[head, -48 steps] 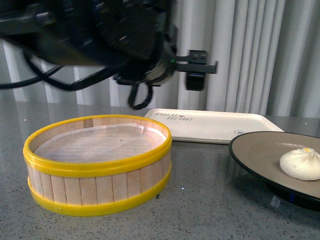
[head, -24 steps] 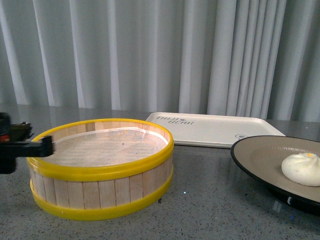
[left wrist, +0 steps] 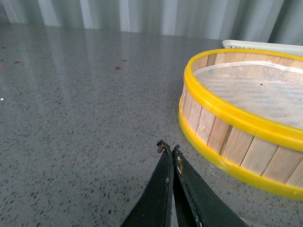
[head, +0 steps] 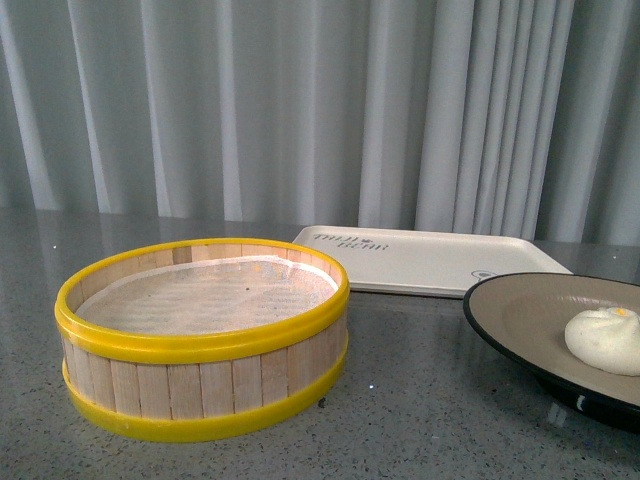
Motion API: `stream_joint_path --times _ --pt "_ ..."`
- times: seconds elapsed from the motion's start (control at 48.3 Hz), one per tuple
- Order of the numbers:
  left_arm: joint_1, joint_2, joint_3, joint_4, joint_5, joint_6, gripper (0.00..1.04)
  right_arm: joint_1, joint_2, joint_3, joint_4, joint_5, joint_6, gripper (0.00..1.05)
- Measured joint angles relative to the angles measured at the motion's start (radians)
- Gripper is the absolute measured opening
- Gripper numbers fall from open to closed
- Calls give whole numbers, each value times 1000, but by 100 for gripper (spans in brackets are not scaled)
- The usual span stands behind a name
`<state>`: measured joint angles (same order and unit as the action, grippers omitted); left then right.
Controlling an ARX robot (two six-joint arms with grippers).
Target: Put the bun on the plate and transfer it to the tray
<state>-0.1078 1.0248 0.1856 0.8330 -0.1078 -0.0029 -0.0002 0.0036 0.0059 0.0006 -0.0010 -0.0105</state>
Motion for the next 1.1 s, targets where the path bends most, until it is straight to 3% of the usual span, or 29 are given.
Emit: stream_joint_path --times 0.29,0.539,1.098 --pt "100 -200 -98 -105 101 0 4 0 0 0 0 0 0 96" --pt "106 -286 -158 -117 107 0 4 0 0 0 0 0 0 96" --pt "106 -599 -159 -406 107 0 4 0 0 0 0 0 0 96"
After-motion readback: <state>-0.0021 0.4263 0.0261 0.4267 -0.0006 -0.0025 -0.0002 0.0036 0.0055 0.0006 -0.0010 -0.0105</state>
